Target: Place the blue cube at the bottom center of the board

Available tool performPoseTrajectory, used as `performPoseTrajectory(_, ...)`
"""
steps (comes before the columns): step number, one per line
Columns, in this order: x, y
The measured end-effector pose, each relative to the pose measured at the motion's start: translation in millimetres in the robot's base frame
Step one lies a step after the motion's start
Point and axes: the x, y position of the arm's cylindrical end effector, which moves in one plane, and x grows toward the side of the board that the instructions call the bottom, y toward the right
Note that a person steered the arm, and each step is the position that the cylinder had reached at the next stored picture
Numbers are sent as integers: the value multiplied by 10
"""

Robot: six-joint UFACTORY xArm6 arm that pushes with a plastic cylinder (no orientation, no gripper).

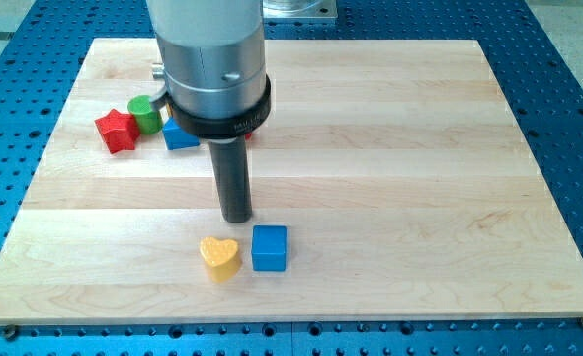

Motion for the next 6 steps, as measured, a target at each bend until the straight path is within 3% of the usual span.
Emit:
performPoseTrajectory(1,16,146)
performPoseTrajectory(3,483,190)
performPoseTrajectory(6,123,282)
